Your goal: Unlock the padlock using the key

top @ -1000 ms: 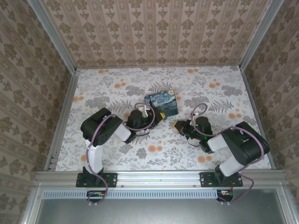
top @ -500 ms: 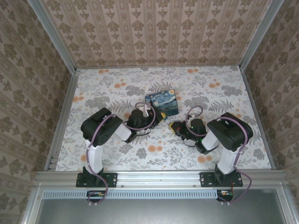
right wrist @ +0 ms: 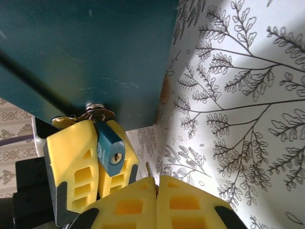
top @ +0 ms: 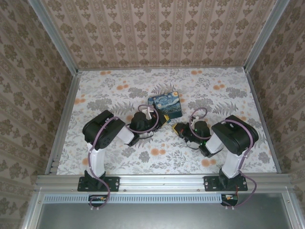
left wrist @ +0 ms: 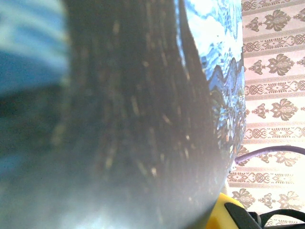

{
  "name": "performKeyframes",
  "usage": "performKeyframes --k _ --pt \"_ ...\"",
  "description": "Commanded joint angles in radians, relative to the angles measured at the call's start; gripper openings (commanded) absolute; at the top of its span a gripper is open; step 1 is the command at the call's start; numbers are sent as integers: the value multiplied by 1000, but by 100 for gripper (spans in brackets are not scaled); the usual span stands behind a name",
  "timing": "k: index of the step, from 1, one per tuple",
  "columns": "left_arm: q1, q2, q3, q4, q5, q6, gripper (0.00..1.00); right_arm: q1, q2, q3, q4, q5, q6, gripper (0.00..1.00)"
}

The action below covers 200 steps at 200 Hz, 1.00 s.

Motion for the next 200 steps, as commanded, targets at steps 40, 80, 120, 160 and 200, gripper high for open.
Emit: performKeyframes --k 40,80,120,160,200 --pt "-6 10 3 -70 0 -5 0 6 -65 42 -40 14 -8 0" --pt "-8 5 4 -71 0 -4 0 6 -67 58 -60 13 -14 0" --pt "-13 3 10 -69 2 -20 0 6 -55 65 -59 21 -24 0" --pt "-26 4 23 -66 6 -67 0 7 -43 62 -12 36 -55 0" --pt "-41 3 29 -66 4 -123 0 6 -51 65 -4 39 -136 0"
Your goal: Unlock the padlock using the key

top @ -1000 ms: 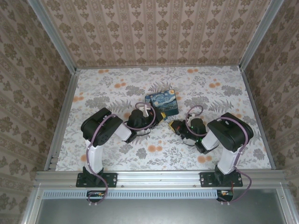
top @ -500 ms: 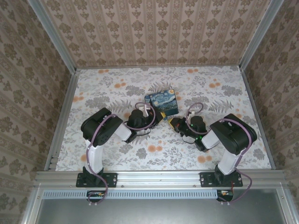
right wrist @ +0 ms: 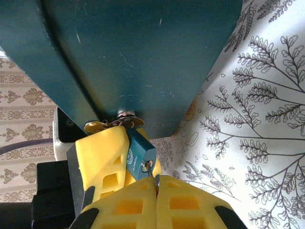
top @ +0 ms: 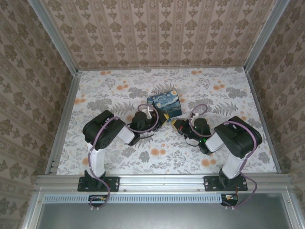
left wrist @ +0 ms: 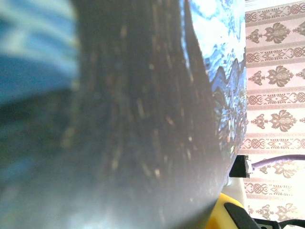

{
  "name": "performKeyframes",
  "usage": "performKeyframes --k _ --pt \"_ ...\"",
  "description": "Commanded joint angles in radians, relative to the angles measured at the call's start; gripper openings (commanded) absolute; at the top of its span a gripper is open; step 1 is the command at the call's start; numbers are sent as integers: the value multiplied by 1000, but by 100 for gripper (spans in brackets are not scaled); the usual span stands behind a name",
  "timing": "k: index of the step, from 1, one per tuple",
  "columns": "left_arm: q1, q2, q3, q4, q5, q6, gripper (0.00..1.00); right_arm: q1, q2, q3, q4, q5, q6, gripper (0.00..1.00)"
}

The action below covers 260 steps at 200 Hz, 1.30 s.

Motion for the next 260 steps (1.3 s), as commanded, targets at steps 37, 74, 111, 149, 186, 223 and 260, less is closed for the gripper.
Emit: performKeyframes --k 37,74,111,149,186,223,260 --pt "-43 4 21 -63 35 -122 0 8 -30 16 42 23 -150 0" --pt "-49 7 23 -64 29 -142 0 13 -81 15 -26 41 -244 0" --pt "-52 2 25 -86 27 -142 0 19 -154 12 -116 66 -355 0" --pt "-54 1 30 -108 29 -130 0 19 -155 21 -112 50 -331 0" --pt "-54 -17 32 -170 25 -92 0 20 -90 51 -4 -10 -225 0" --pt "-57 -74 53 -302 15 -42 0 20 -102 51 -50 8 -285 0" --pt "-73 -147 98 -503 -25 34 0 25 -73 54 12 -15 -196 0"
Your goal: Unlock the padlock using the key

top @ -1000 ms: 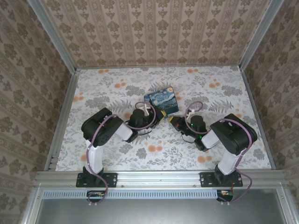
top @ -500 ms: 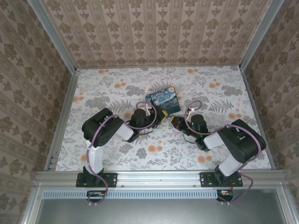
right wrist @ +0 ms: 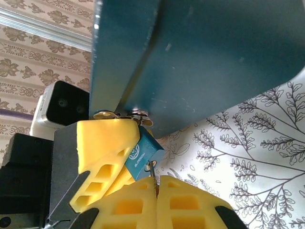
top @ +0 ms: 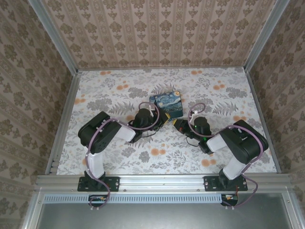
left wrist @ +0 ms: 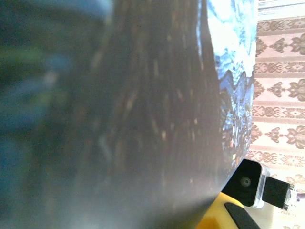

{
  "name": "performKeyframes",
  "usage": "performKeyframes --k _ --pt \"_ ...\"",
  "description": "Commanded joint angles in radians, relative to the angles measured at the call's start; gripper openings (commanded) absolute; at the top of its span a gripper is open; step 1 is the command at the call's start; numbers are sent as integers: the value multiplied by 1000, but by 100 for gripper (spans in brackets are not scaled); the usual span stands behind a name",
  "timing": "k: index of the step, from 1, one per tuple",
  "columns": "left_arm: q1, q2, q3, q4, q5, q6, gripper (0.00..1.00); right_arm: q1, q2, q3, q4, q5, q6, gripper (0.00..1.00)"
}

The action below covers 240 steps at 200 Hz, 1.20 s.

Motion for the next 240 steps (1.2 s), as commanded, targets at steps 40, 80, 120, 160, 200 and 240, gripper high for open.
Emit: performKeyframes --k 40,80,120,160,200,240 --pt "-69 -67 49 -255 -18 54 0 28 47 37 210 -37 189 0" --pt "-91 -54 41 -202 -66 12 0 61 36 12 217 24 252 0" --pt "-105 -2 19 -63 -82 -102 0 92 42 -34 241 139 308 0" --pt "-113 3 14 -52 -78 -128 0 68 28 -32 229 120 257 0" --pt "-109 -35 11 -117 -72 -85 0 -7 85 23 224 -90 114 0" --pt "-105 -57 16 -170 -65 -45 0 -40 108 38 197 -241 -161 0"
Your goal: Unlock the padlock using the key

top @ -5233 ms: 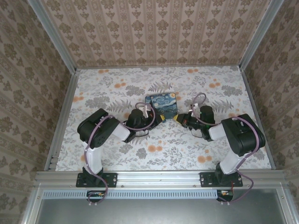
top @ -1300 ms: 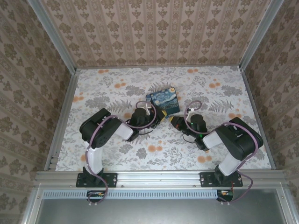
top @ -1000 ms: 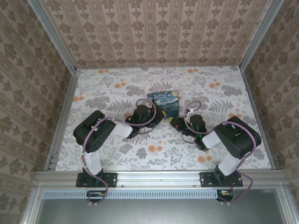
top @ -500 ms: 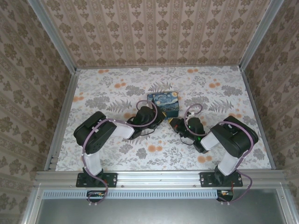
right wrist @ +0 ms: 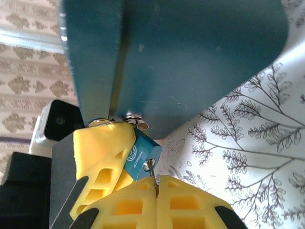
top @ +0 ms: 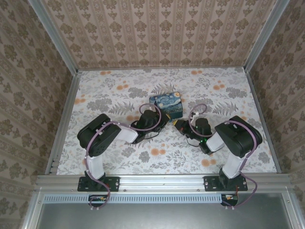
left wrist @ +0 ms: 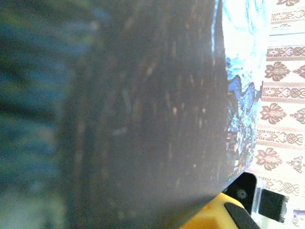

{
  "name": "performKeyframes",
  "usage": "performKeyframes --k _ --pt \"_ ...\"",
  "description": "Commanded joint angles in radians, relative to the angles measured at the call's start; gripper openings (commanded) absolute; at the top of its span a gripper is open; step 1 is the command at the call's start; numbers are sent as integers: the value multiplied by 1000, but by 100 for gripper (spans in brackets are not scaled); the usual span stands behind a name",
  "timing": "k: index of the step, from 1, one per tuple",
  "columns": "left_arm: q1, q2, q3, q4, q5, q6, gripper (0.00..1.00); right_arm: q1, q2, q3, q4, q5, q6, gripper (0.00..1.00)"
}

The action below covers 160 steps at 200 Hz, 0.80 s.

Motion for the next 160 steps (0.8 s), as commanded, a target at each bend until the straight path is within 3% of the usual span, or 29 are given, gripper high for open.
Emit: performKeyframes --k 1,42,113,160 --pt "-37 -34 -6 -59 114 17 0 2 7 49 66 -149 -222 0" --pt "-35 -34 -10 -53 116 19 0 3 32 28 107 -121 -221 0" --pt "-39 -12 -23 25 101 -27 0 55 -69 27 113 32 142 0" --pt "-49 28 -51 159 68 -106 0 59 -112 36 113 48 208 0"
